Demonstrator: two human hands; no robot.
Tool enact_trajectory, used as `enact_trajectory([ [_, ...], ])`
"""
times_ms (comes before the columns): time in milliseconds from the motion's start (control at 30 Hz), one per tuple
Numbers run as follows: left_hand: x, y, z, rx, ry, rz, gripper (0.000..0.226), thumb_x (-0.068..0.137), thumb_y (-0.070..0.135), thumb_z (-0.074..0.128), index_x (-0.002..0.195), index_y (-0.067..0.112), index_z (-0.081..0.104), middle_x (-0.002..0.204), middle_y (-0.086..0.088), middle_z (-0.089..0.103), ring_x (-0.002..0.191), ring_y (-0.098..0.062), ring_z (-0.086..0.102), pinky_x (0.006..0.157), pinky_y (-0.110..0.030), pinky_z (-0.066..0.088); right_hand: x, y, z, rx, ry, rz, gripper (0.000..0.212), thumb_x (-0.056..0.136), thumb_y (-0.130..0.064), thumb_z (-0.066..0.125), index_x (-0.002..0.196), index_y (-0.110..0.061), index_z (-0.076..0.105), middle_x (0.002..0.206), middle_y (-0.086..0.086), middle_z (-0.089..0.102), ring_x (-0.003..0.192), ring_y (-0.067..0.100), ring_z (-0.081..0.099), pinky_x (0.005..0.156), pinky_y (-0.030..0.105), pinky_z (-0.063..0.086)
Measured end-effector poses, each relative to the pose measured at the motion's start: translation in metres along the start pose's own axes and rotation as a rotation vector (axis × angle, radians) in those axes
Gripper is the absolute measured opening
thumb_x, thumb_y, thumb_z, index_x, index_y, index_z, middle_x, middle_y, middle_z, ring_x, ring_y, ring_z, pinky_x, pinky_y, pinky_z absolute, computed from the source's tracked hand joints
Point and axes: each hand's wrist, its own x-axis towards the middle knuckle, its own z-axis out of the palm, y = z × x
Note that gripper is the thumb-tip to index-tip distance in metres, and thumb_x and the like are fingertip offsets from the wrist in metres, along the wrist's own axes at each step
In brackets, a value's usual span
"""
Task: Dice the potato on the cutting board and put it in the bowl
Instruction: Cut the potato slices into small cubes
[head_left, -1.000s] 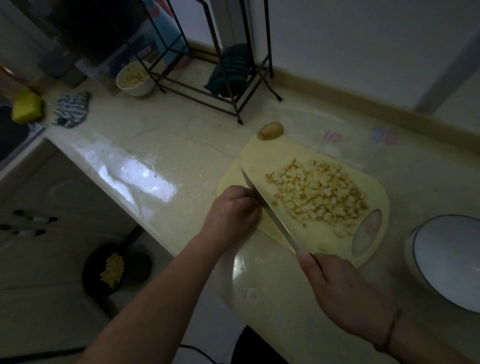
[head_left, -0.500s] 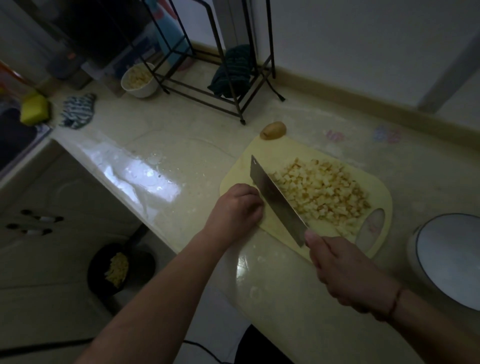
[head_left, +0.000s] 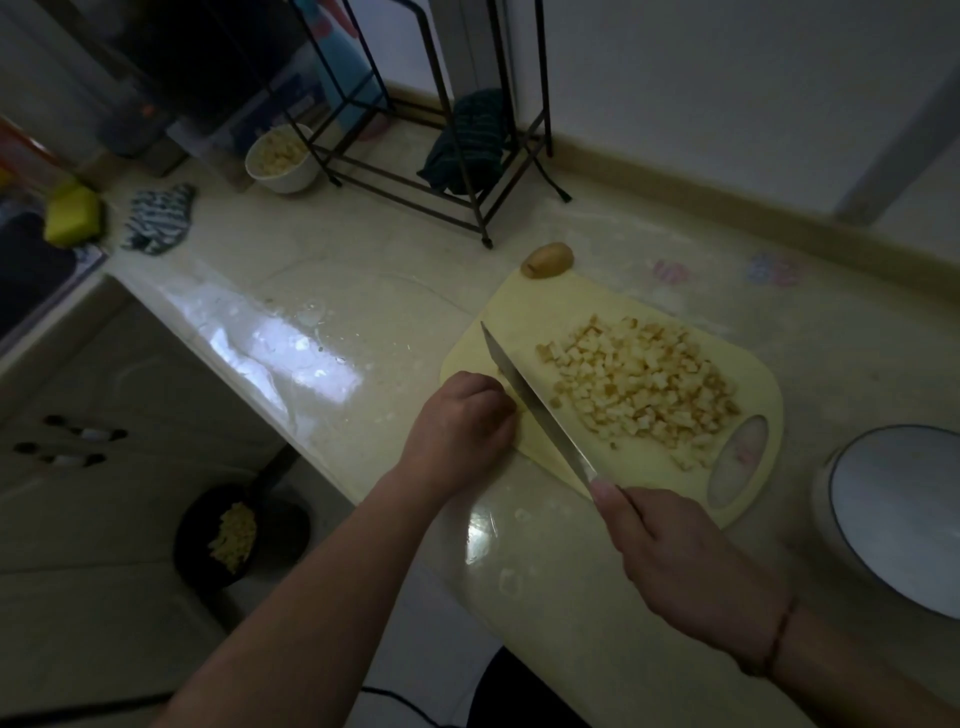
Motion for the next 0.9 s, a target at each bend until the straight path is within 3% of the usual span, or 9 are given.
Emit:
enact_trajectory([
  [267, -0.001, -0.002, -0.002, -0.024, -0.023, -0.016, 0.027, 0.086, 0.025, 0.061, 0.088, 0.004, 0.078, 0.091, -0.007, 0.072, 0.081, -0.024, 0.067, 0.068, -0.03, 0.057, -0.005, 0.001, 0.003, 0.017, 0.013, 0.003, 0.058, 0.088, -0.061, 0.028, 0.056, -0.015, 0.044, 0.052, 0.001, 0.053, 0.054, 0.01, 0.051, 0.064, 0.032, 0.043],
  [567, 0.009, 0.002, -0.007, -0.007, -0.094, 0.011, 0.031, 0.082, 0.024, 0.056, 0.089, 0.003, 0.079, 0.088, -0.011, 0.072, 0.076, -0.03, 0.068, 0.063, -0.032, 0.057, -0.005, 0.0, 0.007, -0.035, 0.019, -0.036, 0.055, 0.083, -0.063, 0.023, 0.054, -0.019, 0.039, 0.05, -0.002, 0.043, 0.052, 0.009, 0.044, 0.057, 0.027, 0.03],
  [667, 0.011, 0.003, -0.008, -0.018, -0.101, -0.006, 0.034, 0.08, 0.025, 0.054, 0.089, 0.004, 0.079, 0.087, -0.011, 0.073, 0.075, -0.03, 0.068, 0.064, -0.031, 0.056, -0.003, 0.001, 0.011, -0.071, 0.014, -0.037, 0.054, 0.091, -0.057, 0.027, 0.057, -0.019, 0.043, 0.054, -0.003, 0.048, 0.055, 0.009, 0.045, 0.061, 0.027, 0.029],
  [900, 0.011, 0.002, -0.007, -0.02, -0.098, -0.035, 0.029, 0.081, 0.024, 0.058, 0.091, 0.006, 0.078, 0.088, -0.007, 0.073, 0.08, -0.028, 0.067, 0.068, -0.03, 0.056, 0.015, -0.007, 0.013, -0.082, -0.003, -0.052, 0.054, 0.1, -0.045, 0.031, 0.055, -0.016, 0.041, 0.051, -0.002, 0.046, 0.052, 0.007, 0.045, 0.054, 0.026, 0.026],
])
